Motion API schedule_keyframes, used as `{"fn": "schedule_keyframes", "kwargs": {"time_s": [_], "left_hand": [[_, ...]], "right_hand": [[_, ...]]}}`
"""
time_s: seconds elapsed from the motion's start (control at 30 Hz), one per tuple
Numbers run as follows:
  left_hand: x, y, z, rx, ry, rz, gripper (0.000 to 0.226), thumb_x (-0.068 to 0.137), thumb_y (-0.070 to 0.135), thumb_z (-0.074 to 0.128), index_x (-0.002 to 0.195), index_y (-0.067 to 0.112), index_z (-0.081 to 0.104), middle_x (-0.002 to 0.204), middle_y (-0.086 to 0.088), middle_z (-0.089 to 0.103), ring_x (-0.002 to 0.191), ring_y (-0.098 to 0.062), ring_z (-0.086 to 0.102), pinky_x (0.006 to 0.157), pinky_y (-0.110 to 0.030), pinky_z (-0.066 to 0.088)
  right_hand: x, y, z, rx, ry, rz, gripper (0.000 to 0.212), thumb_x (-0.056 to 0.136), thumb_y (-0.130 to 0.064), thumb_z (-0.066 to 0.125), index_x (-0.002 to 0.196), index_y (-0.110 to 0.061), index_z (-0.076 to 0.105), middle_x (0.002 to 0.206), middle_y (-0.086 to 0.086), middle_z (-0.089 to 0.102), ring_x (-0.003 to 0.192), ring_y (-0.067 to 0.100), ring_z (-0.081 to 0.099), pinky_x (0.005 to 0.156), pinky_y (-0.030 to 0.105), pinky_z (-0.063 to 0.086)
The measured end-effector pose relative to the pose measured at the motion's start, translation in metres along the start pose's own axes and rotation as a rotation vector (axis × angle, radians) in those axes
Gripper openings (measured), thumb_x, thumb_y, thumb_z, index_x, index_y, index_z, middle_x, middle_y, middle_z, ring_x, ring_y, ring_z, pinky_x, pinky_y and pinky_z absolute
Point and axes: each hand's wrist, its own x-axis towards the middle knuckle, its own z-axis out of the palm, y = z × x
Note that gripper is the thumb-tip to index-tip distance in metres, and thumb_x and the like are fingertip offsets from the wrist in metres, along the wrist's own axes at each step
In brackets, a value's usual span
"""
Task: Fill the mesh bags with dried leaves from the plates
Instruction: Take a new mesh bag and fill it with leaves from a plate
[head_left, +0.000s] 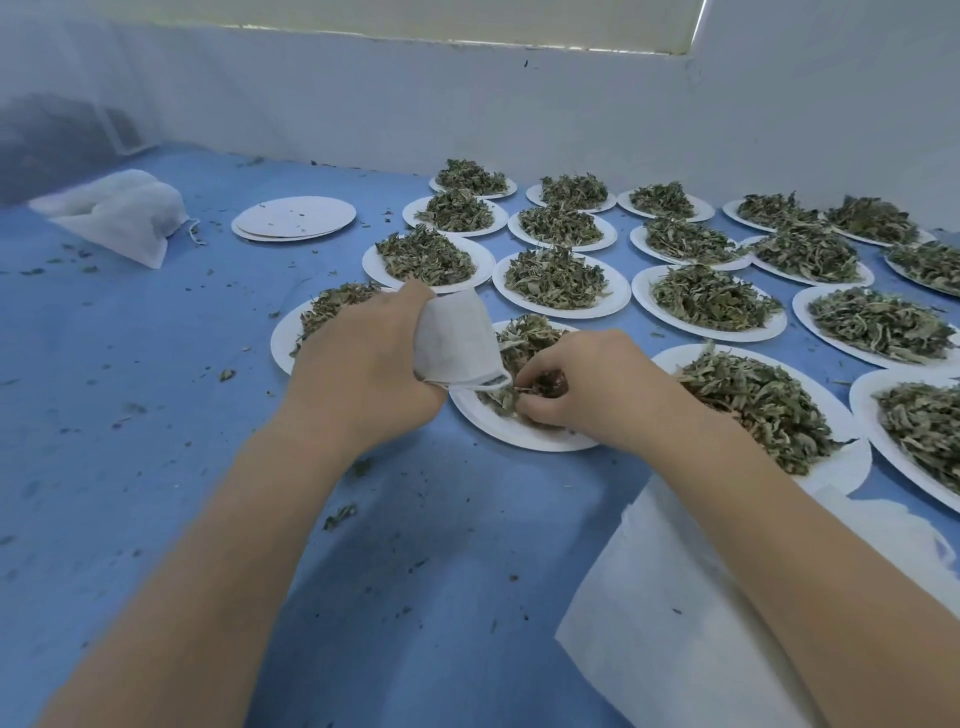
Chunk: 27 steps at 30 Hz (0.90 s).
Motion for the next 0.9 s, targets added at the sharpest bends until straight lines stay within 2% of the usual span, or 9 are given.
{"fn": "schedule_keyframes", "kwargs": {"time_s": [0.17,0.3,0.4,0.5,0.6,0.7,0.77,0.83,0.9], "left_hand": [[0.000,-0.001,0.006,0.064,-0.067,0.027,0.039,0.072,0.024,0.067,0.106,0.018,0.048,0.094,0.000,0.058,0.089,-0.028,0.054,0.070,-0.042,0.048],[0.000,-0.001,0.008,0.143,-0.089,0.038,0.041,0.072,0.026,0.066,0.107,0.019,0.047,0.096,0.000,0.057,0.087,-0.026,0.053,0.064,-0.035,0.045],[0.000,0.002,0.011,0.212,-0.100,0.063,0.042,0.073,0.025,0.065,0.109,0.020,0.044,0.097,0.000,0.055,0.084,-0.027,0.054,0.058,-0.032,0.038],[0.000,0.005,0.014,0.239,-0.057,0.084,0.043,0.072,0.025,0.064,0.110,0.019,0.045,0.096,0.000,0.054,0.083,-0.028,0.054,0.058,-0.032,0.038],[-0.001,0.010,0.016,0.229,-0.015,0.113,0.042,0.071,0.024,0.064,0.108,0.017,0.047,0.094,-0.001,0.055,0.080,-0.028,0.054,0.056,-0.031,0.036],[-0.004,0.018,0.020,0.136,0.037,0.156,0.038,0.072,0.031,0.063,0.103,0.012,0.050,0.090,-0.003,0.057,0.076,-0.030,0.054,0.056,-0.034,0.040],[-0.006,0.026,0.022,0.012,0.081,0.128,0.044,0.070,0.040,0.057,0.102,0.010,0.053,0.089,-0.005,0.059,0.075,-0.029,0.055,0.057,-0.034,0.041],[-0.007,0.031,0.023,-0.095,0.131,0.071,0.053,0.065,0.047,0.052,0.103,0.010,0.053,0.089,-0.005,0.060,0.077,-0.028,0.056,0.061,-0.035,0.043],[-0.007,0.033,0.023,-0.156,0.157,0.023,0.058,0.062,0.051,0.053,0.104,0.011,0.052,0.090,-0.003,0.060,0.080,-0.026,0.056,0.065,-0.036,0.045]], "right_hand": [[-0.003,0.005,0.000,0.094,0.100,-0.011,0.019,0.082,-0.024,0.066,0.100,-0.027,0.074,0.071,-0.007,0.062,0.072,0.009,0.055,0.064,0.015,0.042],[-0.006,0.017,-0.018,0.257,0.249,0.007,0.014,0.082,-0.022,0.069,0.093,-0.028,0.075,0.056,-0.024,0.054,0.054,0.000,0.054,0.061,0.000,0.040],[-0.011,0.012,-0.031,0.296,0.241,-0.089,0.014,0.082,-0.022,0.070,0.092,-0.031,0.075,0.071,-0.011,0.068,0.063,0.002,0.061,0.063,0.008,0.044],[-0.011,0.000,-0.036,0.069,0.158,-0.199,0.017,0.085,-0.024,0.066,0.099,-0.031,0.073,0.093,-0.004,0.071,0.080,0.010,0.063,0.077,0.019,0.042],[-0.008,-0.006,-0.034,-0.029,0.190,-0.293,0.016,0.087,-0.020,0.062,0.093,-0.028,0.075,0.085,0.000,0.071,0.077,0.017,0.063,0.070,0.021,0.041],[-0.009,-0.009,-0.028,0.318,0.259,-0.228,0.015,0.083,-0.022,0.070,0.094,-0.029,0.075,0.075,-0.003,0.071,0.065,0.007,0.059,0.060,0.012,0.039],[-0.008,-0.011,-0.024,0.555,0.306,-0.174,0.018,0.081,-0.019,0.071,0.095,-0.030,0.075,0.078,-0.010,0.072,0.068,0.001,0.060,0.060,0.008,0.041],[-0.008,-0.013,-0.022,0.656,0.293,-0.155,0.019,0.084,-0.020,0.068,0.097,-0.033,0.073,0.085,-0.008,0.074,0.071,0.006,0.063,0.061,0.013,0.045],[-0.010,-0.013,-0.026,0.646,0.185,-0.191,0.024,0.090,-0.021,0.061,0.103,-0.039,0.069,0.083,0.001,0.073,0.060,0.010,0.054,0.055,0.018,0.041]]}}
